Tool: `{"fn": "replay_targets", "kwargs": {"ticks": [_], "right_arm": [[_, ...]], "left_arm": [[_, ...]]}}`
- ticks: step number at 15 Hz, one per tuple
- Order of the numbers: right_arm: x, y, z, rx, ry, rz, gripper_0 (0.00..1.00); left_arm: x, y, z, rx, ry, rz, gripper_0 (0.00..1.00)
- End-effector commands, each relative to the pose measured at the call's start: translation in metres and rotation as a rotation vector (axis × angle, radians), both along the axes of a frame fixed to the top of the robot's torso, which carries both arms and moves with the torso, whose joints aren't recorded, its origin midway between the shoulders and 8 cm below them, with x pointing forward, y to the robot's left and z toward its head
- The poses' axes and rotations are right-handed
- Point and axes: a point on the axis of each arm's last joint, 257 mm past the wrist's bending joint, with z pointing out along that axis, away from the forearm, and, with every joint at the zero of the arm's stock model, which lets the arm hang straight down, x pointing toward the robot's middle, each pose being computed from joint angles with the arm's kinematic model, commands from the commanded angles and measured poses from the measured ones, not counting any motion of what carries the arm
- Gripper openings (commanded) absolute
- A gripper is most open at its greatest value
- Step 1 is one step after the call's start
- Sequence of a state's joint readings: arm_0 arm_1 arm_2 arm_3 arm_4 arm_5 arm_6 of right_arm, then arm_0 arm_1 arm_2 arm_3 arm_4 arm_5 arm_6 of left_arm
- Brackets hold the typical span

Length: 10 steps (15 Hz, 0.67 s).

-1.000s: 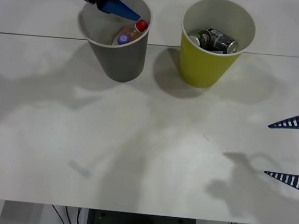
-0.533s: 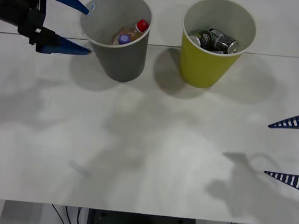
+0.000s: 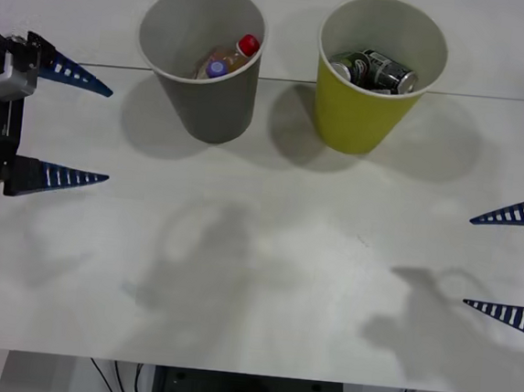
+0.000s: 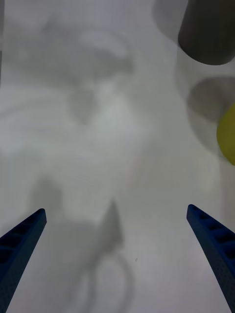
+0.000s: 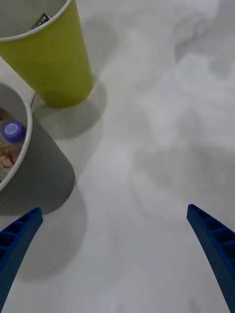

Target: Put the can into the green bin and the plastic bottle into the gray bin

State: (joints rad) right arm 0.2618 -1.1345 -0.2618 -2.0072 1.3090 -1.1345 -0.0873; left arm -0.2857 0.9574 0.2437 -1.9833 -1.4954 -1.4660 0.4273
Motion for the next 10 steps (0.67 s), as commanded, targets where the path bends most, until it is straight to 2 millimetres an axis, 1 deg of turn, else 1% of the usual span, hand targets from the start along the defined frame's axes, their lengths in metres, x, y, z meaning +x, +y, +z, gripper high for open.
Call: {"fn": "replay_targets", "kwargs": {"ticks": [1, 6, 8, 10], "right_arm": [[0.0, 0.0, 0.0, 0.0, 0.0, 0.0, 1.0], [0.0, 0.0, 0.0, 0.0, 0.0, 0.0, 1.0], [0.0, 0.0, 0.0, 0.0, 0.0, 0.0, 1.0], [0.0, 0.0, 0.0, 0.0, 0.0, 0.0, 1.0]], "left_arm": [[-0.01, 0.011, -0.016, 0.008, -0.021, -0.029, 1.0], [-0.022, 0.038, -0.048, 0.088, -0.073, -0.07, 1.0], [-0.026, 0.051, -0.062, 0.121, -0.047, -0.051, 1.0], [-0.033, 0.06, -0.072, 0.138, -0.019, -0.045, 1.0]]}}
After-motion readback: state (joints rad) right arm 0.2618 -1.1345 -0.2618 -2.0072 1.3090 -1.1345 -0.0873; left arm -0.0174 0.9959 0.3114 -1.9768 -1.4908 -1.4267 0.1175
